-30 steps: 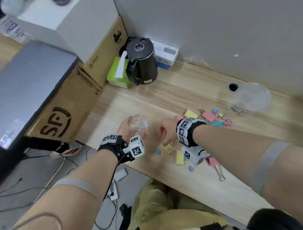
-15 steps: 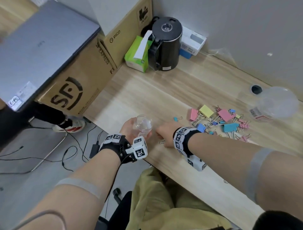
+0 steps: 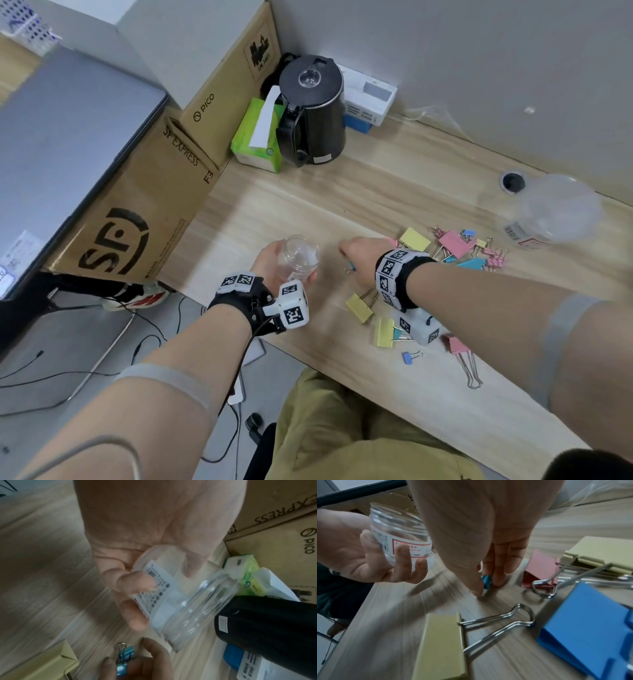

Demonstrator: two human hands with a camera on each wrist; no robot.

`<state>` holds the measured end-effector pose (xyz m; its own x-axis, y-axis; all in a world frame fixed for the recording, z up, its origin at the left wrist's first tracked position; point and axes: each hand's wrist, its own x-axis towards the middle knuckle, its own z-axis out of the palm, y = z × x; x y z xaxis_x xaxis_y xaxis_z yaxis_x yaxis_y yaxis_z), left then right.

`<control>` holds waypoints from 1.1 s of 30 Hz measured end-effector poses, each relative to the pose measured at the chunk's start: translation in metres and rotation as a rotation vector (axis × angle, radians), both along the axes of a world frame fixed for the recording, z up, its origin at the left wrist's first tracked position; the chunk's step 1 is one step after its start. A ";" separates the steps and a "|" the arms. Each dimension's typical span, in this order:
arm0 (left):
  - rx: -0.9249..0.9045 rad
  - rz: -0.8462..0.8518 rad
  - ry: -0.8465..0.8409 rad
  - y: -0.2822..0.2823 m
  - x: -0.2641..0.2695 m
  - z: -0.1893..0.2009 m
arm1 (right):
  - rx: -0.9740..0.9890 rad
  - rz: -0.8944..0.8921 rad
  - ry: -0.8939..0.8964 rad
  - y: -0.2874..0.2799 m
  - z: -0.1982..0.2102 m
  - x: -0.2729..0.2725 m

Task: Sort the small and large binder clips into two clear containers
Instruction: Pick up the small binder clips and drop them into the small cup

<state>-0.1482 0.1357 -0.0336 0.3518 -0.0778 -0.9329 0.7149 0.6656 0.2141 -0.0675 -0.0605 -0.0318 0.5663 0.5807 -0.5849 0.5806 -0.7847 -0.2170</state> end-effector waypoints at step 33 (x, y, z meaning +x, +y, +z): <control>0.077 -0.247 -0.079 -0.101 0.049 0.026 | 0.770 -0.903 0.567 -0.069 0.066 0.013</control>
